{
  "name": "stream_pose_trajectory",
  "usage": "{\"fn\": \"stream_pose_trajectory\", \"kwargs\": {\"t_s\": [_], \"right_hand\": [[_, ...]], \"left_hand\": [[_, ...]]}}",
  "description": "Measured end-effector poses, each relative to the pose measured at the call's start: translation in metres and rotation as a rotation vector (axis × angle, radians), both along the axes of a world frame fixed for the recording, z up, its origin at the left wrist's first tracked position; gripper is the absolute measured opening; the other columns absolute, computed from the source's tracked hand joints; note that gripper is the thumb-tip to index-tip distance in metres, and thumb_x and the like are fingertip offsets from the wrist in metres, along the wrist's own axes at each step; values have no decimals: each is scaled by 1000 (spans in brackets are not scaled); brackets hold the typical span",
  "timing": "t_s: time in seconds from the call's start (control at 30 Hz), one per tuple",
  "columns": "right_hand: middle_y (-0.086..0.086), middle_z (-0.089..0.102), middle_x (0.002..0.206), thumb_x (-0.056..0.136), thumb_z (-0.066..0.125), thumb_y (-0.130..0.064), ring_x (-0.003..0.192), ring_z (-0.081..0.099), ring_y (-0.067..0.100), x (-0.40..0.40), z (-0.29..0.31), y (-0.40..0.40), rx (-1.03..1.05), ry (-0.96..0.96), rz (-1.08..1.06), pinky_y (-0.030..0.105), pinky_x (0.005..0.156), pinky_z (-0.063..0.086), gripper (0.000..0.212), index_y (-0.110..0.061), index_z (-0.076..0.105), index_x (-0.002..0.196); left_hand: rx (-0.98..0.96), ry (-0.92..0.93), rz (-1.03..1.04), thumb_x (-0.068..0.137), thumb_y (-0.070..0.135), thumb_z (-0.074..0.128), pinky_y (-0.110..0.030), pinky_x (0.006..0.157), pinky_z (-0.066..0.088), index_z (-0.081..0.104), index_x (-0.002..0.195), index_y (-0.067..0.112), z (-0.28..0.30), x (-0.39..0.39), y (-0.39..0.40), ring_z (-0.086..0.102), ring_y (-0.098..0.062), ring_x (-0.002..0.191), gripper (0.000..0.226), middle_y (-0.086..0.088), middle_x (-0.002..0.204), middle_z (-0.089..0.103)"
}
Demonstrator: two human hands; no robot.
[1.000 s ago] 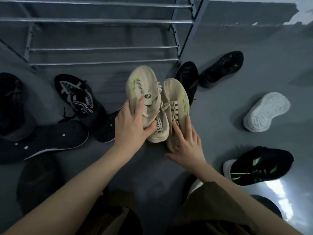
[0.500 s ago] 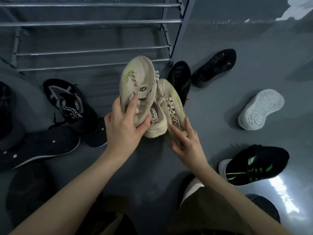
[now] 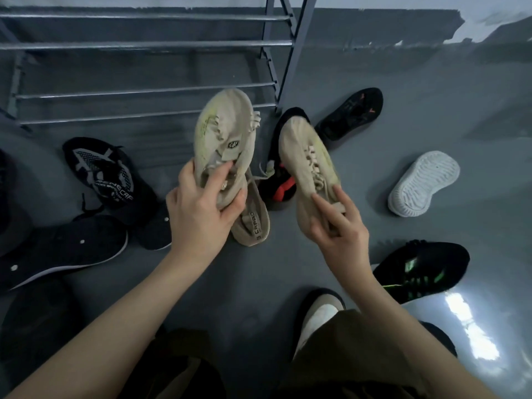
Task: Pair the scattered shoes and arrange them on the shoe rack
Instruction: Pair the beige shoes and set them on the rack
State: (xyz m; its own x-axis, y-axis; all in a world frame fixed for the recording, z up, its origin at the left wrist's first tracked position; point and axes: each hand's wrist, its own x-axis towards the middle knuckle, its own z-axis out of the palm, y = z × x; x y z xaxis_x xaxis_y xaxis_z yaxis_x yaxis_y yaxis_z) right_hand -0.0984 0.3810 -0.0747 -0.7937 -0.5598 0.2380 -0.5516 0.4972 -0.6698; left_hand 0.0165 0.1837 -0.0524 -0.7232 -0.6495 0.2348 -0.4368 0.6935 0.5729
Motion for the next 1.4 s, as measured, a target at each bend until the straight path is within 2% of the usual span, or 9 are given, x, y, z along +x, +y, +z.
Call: {"fn": "stream_pose_trajectory", "kwargs": {"t_s": [0.27,0.4,0.53,0.67,0.8,0.93,1.07,1.27,1.4], "right_hand": [[21,42,140,85,56,-28,122,47,36,9,16,-65,-95,28,120,49,94,46,37,-23,62,121],[22,43,138,84,58,-28,118,50,38,21,-7,-89,7,41,275,51,93,47,39,-21,61,123],[20,48,136,84,48,-37,108,56,40,30,-27,-100,207,41,243,50,86,50,44,-24,59,124],[23,26,149,89,33,-50,115,48,43,42,-39,-101,449,99,202,48,94,40,54,-37,34,141],[25,6,154,88,44,-57,133,28,40,48,-43,-104,485,4,215,46,106,28,67,-46,10,145],[23,21,150,91,49,-44,133,25,40,47,-28,-110,327,-67,222,45,106,23,60,-49,17,142],[23,34,144,88,38,-49,128,35,41,49,-6,-118,225,-62,182,50,104,25,51,-44,35,138],[19,36,143,88,42,-46,120,42,43,64,37,-154,203,42,235,55,97,35,47,-43,40,135],[20,34,145,93,50,-36,123,38,46,72,58,-177,184,99,342,58,98,36,44,-41,40,135]], "left_hand": [[-1,-9,43,85,48,51,-50,89,41,54,126,22,3,18,-13,46,-32,118,49,-20,129,44],[-40,-129,131,85,53,46,-50,84,42,54,126,23,-8,48,-30,45,-40,107,51,-23,126,45],[173,-149,125,84,55,46,-46,89,41,50,131,23,-26,56,-39,39,-38,109,57,-21,127,43],[190,-95,88,87,38,57,-33,95,28,35,140,35,-38,52,-37,34,-33,113,58,-17,134,35],[163,-26,63,88,33,55,-31,91,31,38,138,38,-37,48,-31,35,-33,111,53,-19,131,35],[135,14,83,88,32,51,-40,90,40,47,134,32,-31,50,-41,39,-41,114,47,-24,131,38],[79,86,67,89,40,43,-37,90,38,49,131,32,-18,61,-54,42,-41,113,44,-24,129,41],[-29,142,129,89,36,43,-43,94,38,50,130,28,12,88,-85,42,-44,114,42,-27,129,42],[-44,127,176,88,37,41,-45,95,37,55,127,24,25,97,-108,42,-47,113,44,-28,129,42]]}}
